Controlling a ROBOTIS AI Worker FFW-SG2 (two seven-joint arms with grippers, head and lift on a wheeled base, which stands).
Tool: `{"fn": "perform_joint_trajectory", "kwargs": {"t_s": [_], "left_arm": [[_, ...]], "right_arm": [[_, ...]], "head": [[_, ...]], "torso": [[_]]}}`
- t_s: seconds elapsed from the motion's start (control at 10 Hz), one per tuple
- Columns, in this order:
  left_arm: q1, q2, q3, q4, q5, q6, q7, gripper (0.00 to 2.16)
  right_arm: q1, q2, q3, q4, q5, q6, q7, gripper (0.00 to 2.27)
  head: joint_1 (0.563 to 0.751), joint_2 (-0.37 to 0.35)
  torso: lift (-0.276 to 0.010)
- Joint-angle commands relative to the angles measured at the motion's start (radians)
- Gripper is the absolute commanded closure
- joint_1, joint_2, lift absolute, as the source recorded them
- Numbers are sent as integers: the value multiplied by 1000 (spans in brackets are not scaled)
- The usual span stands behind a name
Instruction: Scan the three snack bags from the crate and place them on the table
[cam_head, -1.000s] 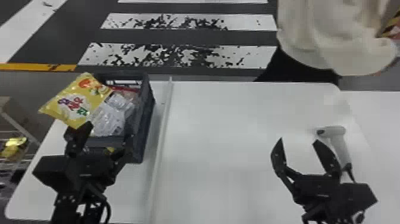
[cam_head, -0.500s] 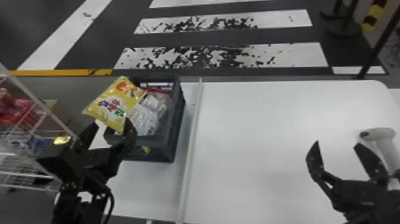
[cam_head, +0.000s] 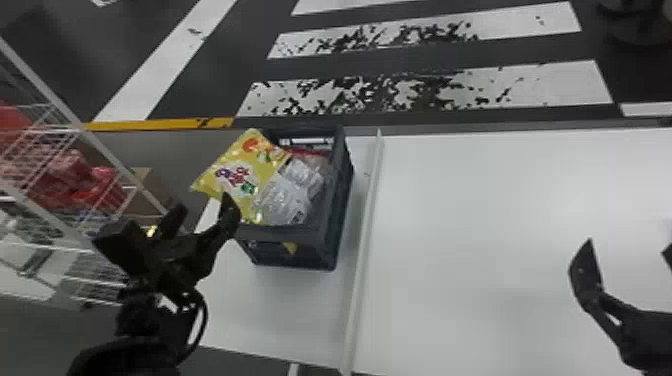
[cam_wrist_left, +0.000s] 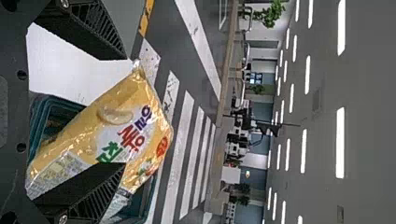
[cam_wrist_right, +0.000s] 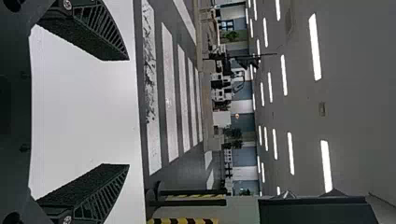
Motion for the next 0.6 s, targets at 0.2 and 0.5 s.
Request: {"fn": "perform_joint_trajectory", "kwargs": {"t_s": [0.2,0.5], "left_arm": [[-105,7,53,108,0,69,-46,63],[-218,8,58,199,-14,109,-76,70]], "right_arm": [[-12,-20,16,-9,3,44,0,66],[-14,-31,25,-17,3,59,0,66]], "head": [[695,332],[695,341]], "torso": [[-62],[-62]]}}
